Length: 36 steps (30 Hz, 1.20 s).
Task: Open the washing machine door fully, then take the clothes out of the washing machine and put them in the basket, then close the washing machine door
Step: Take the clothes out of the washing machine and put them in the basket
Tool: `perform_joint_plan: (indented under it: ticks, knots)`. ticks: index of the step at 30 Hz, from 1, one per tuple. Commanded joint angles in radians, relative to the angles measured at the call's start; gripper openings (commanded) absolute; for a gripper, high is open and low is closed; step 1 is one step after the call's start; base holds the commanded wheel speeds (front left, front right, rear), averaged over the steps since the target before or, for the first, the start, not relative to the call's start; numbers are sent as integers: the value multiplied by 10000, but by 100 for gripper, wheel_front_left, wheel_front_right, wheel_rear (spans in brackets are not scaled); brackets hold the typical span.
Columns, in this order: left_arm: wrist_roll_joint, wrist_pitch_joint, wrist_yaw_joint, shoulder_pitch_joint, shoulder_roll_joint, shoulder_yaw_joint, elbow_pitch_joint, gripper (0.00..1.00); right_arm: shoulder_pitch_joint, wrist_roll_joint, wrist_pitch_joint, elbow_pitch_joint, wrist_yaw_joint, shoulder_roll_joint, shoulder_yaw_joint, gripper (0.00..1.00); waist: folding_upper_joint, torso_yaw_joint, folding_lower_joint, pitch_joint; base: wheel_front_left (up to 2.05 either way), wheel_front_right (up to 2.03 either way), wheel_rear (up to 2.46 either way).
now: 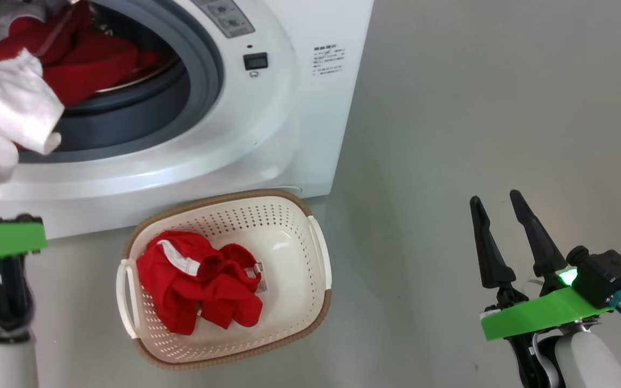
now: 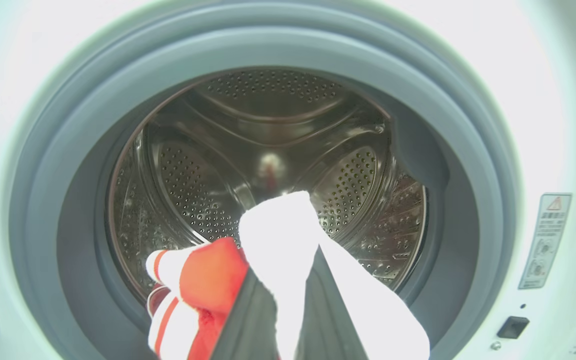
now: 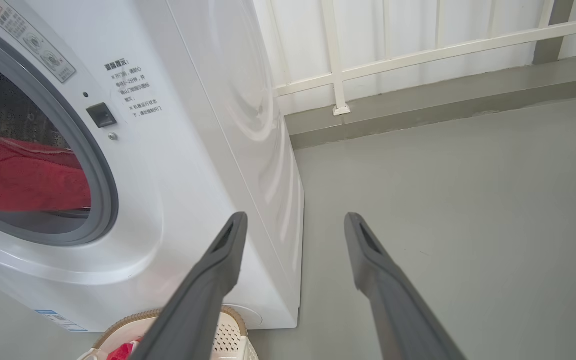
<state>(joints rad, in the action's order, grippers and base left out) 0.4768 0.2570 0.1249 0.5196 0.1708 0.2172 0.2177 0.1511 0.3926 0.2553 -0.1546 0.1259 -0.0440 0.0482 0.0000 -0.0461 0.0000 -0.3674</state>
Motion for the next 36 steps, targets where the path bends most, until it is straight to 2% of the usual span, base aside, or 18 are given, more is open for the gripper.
perform_joint_plan:
  ticks: [1,11,23,29,36]
  knots:
    - [20,48,57,-284,279,215,-593,0,-121,-149,65,194,48,-62,172,100,0,70,0,86,0,0,0]
    - [-80,48,57,-1304,-188,266,-2913,0,-308,-183,65,197,48,-62,30,100,0,240,0,322,0,0,0]
    - [-207,48,57,-1872,-476,61,-4992,0,-337,-176,65,190,48,-62,21,100,0,217,0,365,0,0,0]
    - [-268,48,57,-2245,-534,-320,-4497,0,-331,-123,65,239,48,-62,22,100,0,188,0,256,0,0,0]
    - [-232,48,57,-2418,-670,-792,-2970,0,-165,-62,65,272,48,-62,87,100,0,137,0,-39,0,0,0]
